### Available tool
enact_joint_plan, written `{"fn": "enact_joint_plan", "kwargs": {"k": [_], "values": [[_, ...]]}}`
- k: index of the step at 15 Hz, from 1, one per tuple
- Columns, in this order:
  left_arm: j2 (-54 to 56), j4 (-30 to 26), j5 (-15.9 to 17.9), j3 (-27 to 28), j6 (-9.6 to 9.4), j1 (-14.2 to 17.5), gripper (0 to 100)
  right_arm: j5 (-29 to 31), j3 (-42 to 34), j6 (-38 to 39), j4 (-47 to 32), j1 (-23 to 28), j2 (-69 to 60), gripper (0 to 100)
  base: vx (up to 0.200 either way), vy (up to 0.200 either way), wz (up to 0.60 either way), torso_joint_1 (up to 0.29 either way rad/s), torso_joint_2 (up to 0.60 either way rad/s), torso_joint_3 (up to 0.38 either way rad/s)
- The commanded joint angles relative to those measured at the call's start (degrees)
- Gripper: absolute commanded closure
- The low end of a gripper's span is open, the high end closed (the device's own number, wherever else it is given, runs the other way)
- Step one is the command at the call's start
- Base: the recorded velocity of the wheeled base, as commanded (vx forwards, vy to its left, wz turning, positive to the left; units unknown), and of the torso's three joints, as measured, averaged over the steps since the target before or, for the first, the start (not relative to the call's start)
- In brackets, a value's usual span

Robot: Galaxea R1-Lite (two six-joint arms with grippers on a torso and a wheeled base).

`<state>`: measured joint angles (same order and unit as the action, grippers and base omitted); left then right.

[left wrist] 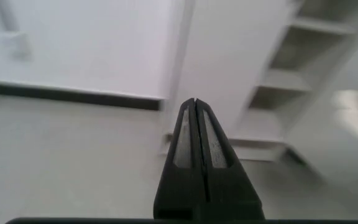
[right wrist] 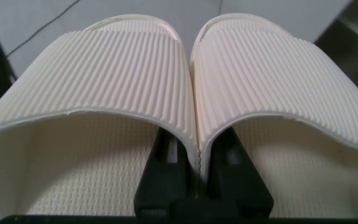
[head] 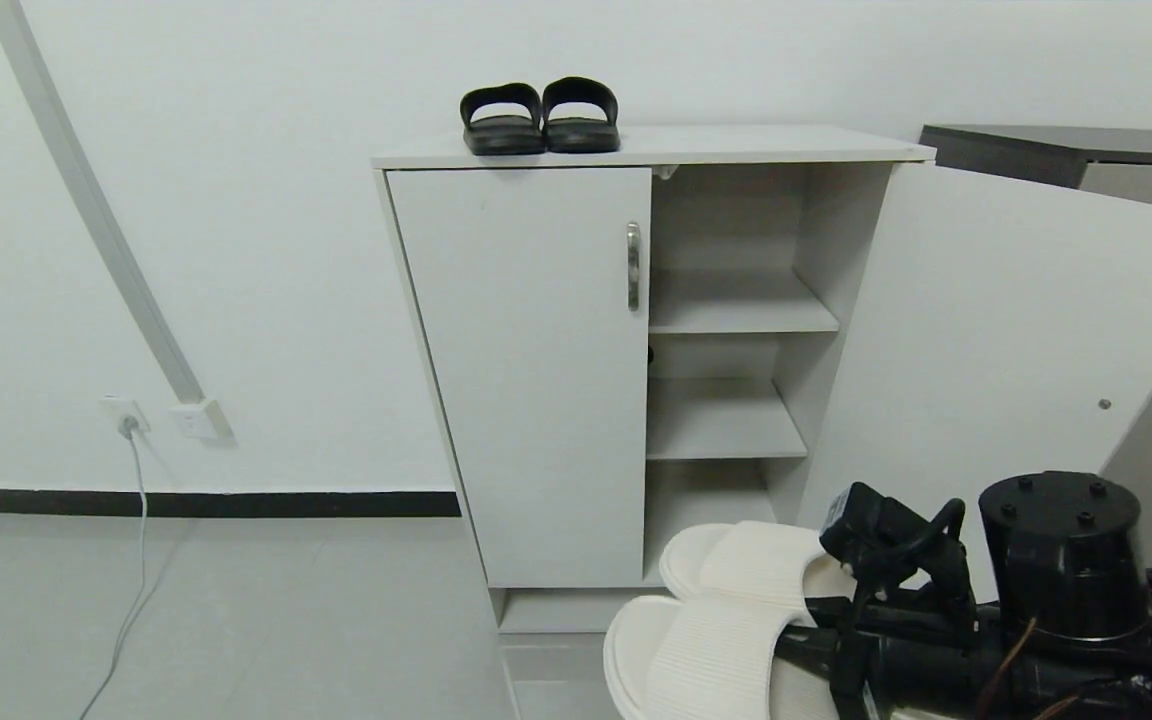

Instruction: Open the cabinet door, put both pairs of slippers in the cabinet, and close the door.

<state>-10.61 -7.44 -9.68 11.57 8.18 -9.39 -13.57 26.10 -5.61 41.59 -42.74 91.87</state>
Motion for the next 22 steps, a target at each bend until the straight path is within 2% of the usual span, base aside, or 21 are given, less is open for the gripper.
{"fn": "enact_joint_plan", "kwargs": {"k": [1,2,4,6,7,9,10,11,12,13,14,15,16,17,18,20,21,22], "values": [[5.42,4.36,-5.88,-7.09,-1.06,0.86,100,-0.05,0.00,-0.11,-0.02,-0.15,0.24,100,0.000,0.000,0.00,0.000,0.00,0.000],[5.42,5.33,-7.64,-8.40,-1.06,1.04,100,-0.05,-0.08,-0.11,-0.02,-0.15,0.24,100,0.000,0.000,0.00,0.000,0.00,0.000],[5.51,8.58,-7.64,-10.95,-1.24,1.48,100,-0.05,-0.17,-0.11,-0.02,-0.15,0.24,100,0.000,0.000,0.00,0.000,0.00,0.000],[5.42,9.19,-4.12,-11.31,-3.26,1.48,100,-0.05,-0.17,-0.19,-0.02,-0.41,0.33,100,0.000,0.000,0.00,0.000,0.00,0.000],[5.51,8.93,-1.04,-11.39,-5.10,1.48,100,-0.05,-0.17,-0.28,-0.02,-0.41,0.33,100,0.000,0.000,0.00,0.000,0.00,0.000],[5.42,6.91,6.16,-11.31,-7.39,1.48,100,-0.05,-0.17,-0.37,-0.02,-0.41,0.33,100,0.000,0.000,0.00,0.000,0.00,0.000],[5.42,6.82,8.01,-11.31,-8.00,1.48,100,0.03,-0.17,-0.37,-0.02,-0.41,0.33,100,0.000,0.000,0.00,0.000,0.00,0.000],[5.42,6.82,7.31,-11.31,-8.09,1.56,100,0.03,-0.17,-0.37,-0.02,-0.59,0.59,100,0.000,0.000,0.00,0.000,0.00,0.000],[5.51,6.82,5.64,-11.31,-8.18,3.67,100,0.03,-0.26,-0.46,-0.02,-0.59,0.68,100,0.000,0.000,0.00,0.000,0.00,0.000],[5.68,6.82,5.55,-11.31,-9.23,9.12,100,0.56,-0.17,-0.46,-0.02,-0.59,0.77,100,0.000,0.000,0.00,0.000,0.00,0.000],[6.04,6.82,6.69,-11.31,-10.38,13.25,100,1.18,-0.17,-0.37,-0.02,-0.77,1.12,100,0.000,0.000,0.00,0.000,0.00,0.000],[5.95,6.82,7.75,-11.31,-9.67,12.90,100,1.53,-0.35,-0.46,-0.02,-1.03,1.56,100,0.000,0.000,0.00,0.000,0.00,0.000],[7.00,6.91,9.06,-11.39,-9.76,11.50,100,1.70,-0.52,-0.46,0.07,-1.03,1.74,100,0.000,0.000,0.00,0.000,0.00,0.000],[10.08,7.00,11.53,-11.39,-10.38,8.77,100,1.70,-0.61,-0.46,0.07,-1.12,1.74,100,0.000,0.000,0.00,0.000,0.00,0.000],[10.08,6.91,13.11,-11.31,-11.08,9.21,100,1.79,-0.61,-0.46,0.07,-1.12,1.56,100,0.000,0.000,0.00,0.000,0.00,0.000],[10.43,7.00,11.96,-11.31,-10.73,9.21,100,1.79,-0.61,-0.46,0.15,-1.12,1.65,100,0.000,0.000,0.00,0.000,0.00,0.000],[10.43,7.00,8.71,-11.31,-11.34,9.21,100,1.88,-0.61,-0.46,0.15,-1.03,1.65,100,0.000,0.000,0.00,0.000,0.00,0.000],[10.43,6.91,8.89,-11.31,-11.52,9.21,100,2.67,-0.52,-0.28,0.51,-1.03,1.74,100,0.000,0.000,0.00,0.000,0.00,0.000]]}}
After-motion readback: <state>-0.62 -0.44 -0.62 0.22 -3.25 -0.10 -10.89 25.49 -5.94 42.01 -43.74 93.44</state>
